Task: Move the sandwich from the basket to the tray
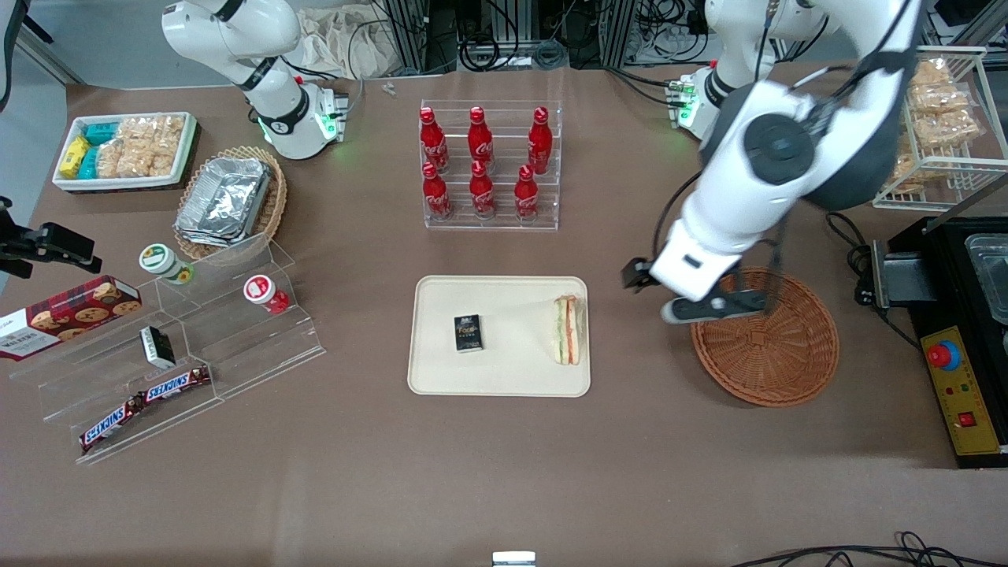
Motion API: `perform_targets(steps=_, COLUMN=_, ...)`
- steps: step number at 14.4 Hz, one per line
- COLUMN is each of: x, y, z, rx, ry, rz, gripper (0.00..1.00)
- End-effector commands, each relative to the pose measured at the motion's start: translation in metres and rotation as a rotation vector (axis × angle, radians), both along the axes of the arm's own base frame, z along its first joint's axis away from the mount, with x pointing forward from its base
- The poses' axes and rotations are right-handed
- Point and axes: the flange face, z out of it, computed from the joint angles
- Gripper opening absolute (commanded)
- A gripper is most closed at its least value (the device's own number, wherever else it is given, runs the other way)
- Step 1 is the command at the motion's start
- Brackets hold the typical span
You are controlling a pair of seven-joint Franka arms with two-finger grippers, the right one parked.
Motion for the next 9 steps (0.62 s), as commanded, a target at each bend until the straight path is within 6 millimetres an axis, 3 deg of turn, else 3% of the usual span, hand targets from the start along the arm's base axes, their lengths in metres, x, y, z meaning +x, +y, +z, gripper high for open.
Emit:
perform_targets(steps=1, x=0.004, y=0.06, z=0.044, rx=-0.018, ry=0.047, rz=-0.028, gripper=0.99)
perform_targets(steps=6, x=-0.027, y=0.129, z=0.097, rx=0.044, ry=0.061, rz=0.011, gripper=0.99)
perform_targets(steps=9, x=-0.05, y=0.144, z=0.111, rx=0.063, ry=0.058, rz=0.015, gripper=0.99)
